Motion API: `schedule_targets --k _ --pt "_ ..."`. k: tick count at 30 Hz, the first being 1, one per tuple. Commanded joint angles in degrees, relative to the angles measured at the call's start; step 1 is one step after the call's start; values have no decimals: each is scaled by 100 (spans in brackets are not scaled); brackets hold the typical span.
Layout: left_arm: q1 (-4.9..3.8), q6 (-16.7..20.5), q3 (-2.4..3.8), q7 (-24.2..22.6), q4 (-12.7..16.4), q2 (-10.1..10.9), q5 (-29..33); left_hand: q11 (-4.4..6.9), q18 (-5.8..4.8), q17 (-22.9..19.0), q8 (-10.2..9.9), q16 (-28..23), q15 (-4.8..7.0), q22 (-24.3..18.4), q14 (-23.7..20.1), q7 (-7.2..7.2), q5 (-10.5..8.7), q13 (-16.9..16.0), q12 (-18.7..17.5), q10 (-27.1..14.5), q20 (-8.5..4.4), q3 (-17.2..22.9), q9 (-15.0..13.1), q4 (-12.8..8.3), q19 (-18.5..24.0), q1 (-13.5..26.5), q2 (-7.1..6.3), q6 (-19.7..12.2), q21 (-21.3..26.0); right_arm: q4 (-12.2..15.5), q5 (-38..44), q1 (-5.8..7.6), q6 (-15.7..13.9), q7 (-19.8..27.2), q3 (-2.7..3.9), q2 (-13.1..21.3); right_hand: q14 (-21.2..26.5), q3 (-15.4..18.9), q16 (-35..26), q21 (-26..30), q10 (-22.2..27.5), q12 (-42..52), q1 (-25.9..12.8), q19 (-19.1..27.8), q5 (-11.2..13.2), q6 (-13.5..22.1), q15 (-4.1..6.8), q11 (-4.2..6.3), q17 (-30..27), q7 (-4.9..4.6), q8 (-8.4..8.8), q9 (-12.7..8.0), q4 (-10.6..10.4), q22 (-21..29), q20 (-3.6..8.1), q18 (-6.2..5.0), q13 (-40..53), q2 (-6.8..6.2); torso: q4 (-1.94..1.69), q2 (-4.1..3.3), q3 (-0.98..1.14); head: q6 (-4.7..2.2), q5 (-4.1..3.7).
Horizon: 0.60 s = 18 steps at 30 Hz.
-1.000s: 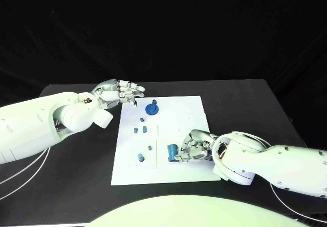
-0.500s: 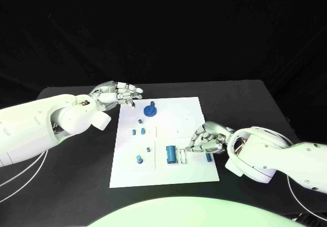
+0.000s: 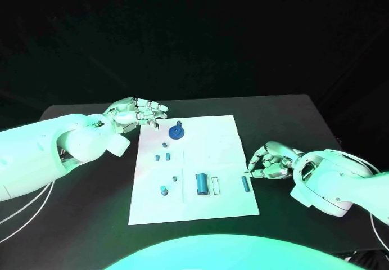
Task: Assemble the parts on the task board
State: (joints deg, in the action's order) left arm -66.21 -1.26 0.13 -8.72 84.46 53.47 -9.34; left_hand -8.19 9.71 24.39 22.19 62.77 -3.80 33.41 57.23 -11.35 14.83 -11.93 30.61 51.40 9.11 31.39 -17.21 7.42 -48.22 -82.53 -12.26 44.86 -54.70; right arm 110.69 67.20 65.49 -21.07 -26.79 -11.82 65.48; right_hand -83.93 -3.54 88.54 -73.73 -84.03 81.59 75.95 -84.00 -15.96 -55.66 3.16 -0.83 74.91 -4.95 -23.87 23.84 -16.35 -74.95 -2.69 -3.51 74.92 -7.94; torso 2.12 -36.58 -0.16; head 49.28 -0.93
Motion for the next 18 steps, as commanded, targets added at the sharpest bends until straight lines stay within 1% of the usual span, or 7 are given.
schedule_targets --k 1,2,6,18 --pt "-5 -40 3 -68 20 -10 -3 -1 83 -9 35 -33 -9 -2 -29 -101 33 9 37 -32 22 3 8 -17 30 37 18 -47 25 -3 645 -81 194 -190 -8 0 -503 -41 -30 -28 -38 -23 66 -187 -25 -54 -10 19 1000 -7 10 5 -4 -1123 -41 64 699 -8 -12 -1 9 5 -26" --pt "-5 -40 3 -67 20 -10 -3 -1 83 -9 35 -33 -9 -2 -29 -101 33 9 37 -32 22 3 8 -17 30 37 18 -47 25 -7 702 -112 206 -225 -10 -5 -503 -57 -29 -42 -44 -19 76 -192 -24 -105 1 32 1004 10 -1 9 -11 -1126 -35 66 704 -13 -11 -2 11 5 -29" --pt "-5 -42 3 -66 22 -4 -3 -1 83 -9 35 -33 -9 -2 -29 -101 33 9 37 -32 22 3 8 -17 30 37 18 -47 25 -39 860 -206 242 -345 -15 -50 -506 -71 -25 -72 -69 11 65 -201 -20 -182 19 55 1018 36 -24 20 -22 -1134 -21 71 735 -34 -10 -4 4 7 -31" --pt "-5 -54 3 -60 23 6 -3 1 84 -11 49 -34 -8 -3 -30 -100 33 16 50 -34 22 6 16 -25 31 38 15 -50 25 -161 1011 -375 284 -480 -18 -246 -506 -65 -25 -66 -79 20 22 -200 -17 -225 31 67 1017 51 -37 28 -33 -1133 -11 70 745 -56 -14 -4 5 23 -13"
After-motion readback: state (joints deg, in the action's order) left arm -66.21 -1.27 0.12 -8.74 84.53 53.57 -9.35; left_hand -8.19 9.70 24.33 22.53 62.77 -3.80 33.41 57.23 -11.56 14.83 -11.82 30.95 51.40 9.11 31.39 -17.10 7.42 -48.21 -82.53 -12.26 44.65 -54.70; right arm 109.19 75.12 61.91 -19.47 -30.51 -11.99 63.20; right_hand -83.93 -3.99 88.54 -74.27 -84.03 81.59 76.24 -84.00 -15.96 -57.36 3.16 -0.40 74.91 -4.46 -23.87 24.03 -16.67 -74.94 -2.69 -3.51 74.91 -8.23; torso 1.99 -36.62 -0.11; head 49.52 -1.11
